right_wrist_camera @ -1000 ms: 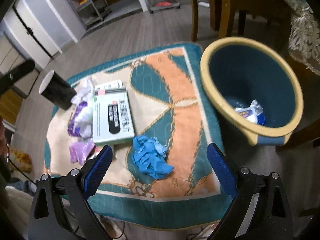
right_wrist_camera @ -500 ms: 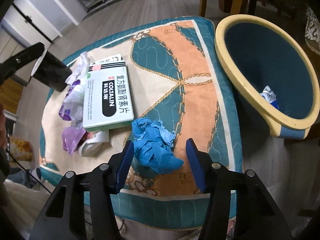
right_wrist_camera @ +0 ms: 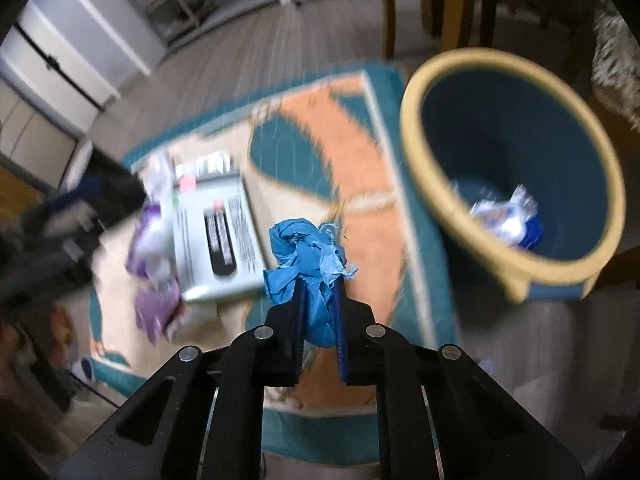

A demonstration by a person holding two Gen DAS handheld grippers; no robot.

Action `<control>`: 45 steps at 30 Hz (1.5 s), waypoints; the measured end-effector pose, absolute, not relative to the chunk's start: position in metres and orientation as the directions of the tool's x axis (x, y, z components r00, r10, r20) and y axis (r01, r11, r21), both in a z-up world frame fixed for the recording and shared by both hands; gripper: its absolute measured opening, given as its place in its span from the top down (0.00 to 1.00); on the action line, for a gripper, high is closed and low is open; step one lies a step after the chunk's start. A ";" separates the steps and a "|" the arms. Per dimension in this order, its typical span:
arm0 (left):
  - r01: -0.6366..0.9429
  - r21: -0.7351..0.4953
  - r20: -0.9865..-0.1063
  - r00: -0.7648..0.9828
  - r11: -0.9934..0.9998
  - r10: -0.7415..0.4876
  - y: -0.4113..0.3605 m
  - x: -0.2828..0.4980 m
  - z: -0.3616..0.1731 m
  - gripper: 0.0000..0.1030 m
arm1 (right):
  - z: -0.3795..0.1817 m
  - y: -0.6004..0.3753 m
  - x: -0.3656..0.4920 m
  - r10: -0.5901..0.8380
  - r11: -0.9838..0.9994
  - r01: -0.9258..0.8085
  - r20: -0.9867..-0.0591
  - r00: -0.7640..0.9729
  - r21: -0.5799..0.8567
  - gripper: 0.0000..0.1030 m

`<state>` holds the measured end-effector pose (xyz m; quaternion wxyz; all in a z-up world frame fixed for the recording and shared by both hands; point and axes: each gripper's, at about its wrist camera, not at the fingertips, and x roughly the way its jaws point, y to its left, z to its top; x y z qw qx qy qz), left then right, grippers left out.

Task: Collect trash
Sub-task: 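Grasp the blue gloves with the right tool while the left tool grasps the white-green medicine box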

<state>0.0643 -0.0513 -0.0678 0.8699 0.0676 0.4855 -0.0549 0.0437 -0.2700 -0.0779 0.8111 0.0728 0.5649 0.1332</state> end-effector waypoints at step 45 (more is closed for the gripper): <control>0.217 -0.052 -0.930 0.345 0.975 -0.127 -0.123 0.085 -0.132 0.60 | -0.006 -0.339 0.064 0.388 0.911 -0.088 -0.764 0.516 0.403 0.86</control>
